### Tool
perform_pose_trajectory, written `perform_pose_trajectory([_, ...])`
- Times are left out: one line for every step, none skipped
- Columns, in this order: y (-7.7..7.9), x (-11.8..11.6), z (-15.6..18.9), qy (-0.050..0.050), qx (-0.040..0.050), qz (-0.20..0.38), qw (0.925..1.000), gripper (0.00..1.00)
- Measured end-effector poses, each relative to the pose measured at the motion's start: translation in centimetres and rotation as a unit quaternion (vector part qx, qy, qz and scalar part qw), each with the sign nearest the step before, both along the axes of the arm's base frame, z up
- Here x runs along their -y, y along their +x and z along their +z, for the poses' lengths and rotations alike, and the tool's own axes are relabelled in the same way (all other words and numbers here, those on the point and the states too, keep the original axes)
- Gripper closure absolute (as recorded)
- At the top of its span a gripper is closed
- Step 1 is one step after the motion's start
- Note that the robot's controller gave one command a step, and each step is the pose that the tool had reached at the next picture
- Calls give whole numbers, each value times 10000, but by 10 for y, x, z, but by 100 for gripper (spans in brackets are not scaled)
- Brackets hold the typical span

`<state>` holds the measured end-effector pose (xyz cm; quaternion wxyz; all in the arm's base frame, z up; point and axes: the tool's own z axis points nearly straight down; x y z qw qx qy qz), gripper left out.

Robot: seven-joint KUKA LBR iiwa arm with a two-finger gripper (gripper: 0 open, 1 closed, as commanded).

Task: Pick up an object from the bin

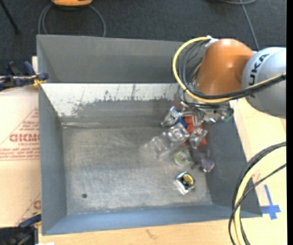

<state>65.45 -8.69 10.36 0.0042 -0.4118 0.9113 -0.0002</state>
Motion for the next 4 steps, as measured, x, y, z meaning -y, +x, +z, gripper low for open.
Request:
perform_pose_trajectory([-4,21,129,-29,32,101,9999,0])
perform_pose_trajectory([-8,12,47,2,-48,-275,9996,0])
perform_pose_trajectory([-10,-5,10,-43,69,2366,9716,0])
perform_pose_trajectory([-14,-5,2,-19,24,2356,9719,100])
